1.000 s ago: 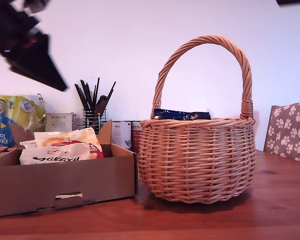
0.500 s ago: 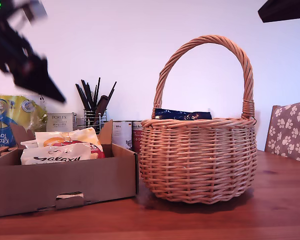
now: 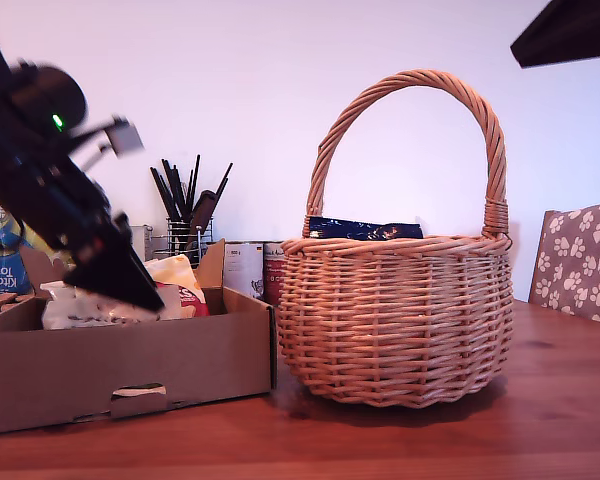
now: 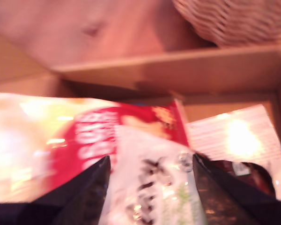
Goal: Move the bags of Easter eggs from the cardboard box on the left into the woven basket on the right side.
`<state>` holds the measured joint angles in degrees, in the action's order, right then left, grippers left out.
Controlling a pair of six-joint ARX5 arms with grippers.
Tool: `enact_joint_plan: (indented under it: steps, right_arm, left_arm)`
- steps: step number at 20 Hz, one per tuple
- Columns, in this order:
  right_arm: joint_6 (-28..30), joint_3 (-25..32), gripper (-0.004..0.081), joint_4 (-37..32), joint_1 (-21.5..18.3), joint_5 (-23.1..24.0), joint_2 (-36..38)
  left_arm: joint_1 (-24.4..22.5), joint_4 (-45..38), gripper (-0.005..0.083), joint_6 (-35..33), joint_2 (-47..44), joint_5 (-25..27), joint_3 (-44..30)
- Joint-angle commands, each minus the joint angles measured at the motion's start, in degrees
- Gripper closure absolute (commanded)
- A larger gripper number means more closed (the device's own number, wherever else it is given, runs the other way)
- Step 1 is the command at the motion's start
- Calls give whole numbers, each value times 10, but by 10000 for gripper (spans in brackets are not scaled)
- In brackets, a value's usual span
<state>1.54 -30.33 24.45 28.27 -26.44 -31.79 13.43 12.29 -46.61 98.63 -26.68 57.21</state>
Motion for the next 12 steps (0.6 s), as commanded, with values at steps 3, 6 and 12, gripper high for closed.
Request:
enact_joint_plan:
  steps: [3,6,12]
  right_arm:
    - [1,-6,783,-6,2,0,-5]
    - [1,-6,783,-6,2,0,-7]
    - [0,-6,783,-6,2,0,-7]
  left_arm:
    - [-3,9,317,0,11,5,-1]
    - [-2,40,332,7,11,17,3]
    - [-11,127,332,52,11,58,9]
